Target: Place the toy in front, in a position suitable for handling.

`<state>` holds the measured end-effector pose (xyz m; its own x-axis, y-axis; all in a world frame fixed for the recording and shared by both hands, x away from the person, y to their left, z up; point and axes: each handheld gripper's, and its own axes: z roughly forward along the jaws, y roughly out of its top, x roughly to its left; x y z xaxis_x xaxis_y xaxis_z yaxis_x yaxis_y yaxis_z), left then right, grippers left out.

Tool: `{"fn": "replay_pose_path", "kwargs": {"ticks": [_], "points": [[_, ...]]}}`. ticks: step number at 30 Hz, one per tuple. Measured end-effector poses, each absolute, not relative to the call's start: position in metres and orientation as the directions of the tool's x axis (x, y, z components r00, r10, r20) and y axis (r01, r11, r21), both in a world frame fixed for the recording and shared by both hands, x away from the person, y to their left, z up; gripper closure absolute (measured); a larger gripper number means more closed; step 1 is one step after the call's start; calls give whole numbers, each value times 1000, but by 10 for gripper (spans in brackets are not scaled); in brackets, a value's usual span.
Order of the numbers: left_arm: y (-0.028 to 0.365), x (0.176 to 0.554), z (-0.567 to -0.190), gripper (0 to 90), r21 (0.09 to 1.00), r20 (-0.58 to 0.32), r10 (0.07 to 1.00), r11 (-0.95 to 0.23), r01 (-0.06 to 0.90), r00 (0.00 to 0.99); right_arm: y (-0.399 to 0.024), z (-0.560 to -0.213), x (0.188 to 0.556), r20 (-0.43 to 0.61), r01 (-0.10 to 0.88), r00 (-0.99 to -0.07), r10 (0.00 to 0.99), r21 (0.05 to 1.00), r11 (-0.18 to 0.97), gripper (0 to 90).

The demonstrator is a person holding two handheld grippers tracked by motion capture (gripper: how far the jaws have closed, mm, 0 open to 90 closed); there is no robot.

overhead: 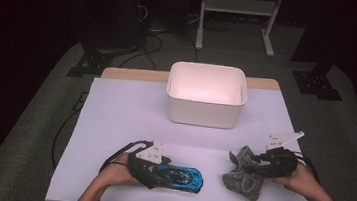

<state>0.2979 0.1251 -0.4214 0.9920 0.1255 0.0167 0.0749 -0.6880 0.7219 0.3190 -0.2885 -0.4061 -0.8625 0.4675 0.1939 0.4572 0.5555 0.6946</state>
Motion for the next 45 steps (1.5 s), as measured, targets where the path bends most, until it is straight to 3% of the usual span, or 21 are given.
{"fn": "replay_pose_path", "kwargs": {"ticks": [8, 23, 45], "points": [[137, 301, -417, 272, 738, 23, 165, -669, 94, 986, -292, -386, 323, 182, 444, -865, 467, 711, 546, 486], [168, 305, -411, 192, 773, 32, 279, -615, 153, 960, -260, -367, 345, 166, 387, -897, 409, 741, 549, 347], [202, 308, -409, 147, 779, 14, 375, -585, 224, 927, -211, -345, 375, 144, 317, -935, 324, 750, 580, 297]]}}
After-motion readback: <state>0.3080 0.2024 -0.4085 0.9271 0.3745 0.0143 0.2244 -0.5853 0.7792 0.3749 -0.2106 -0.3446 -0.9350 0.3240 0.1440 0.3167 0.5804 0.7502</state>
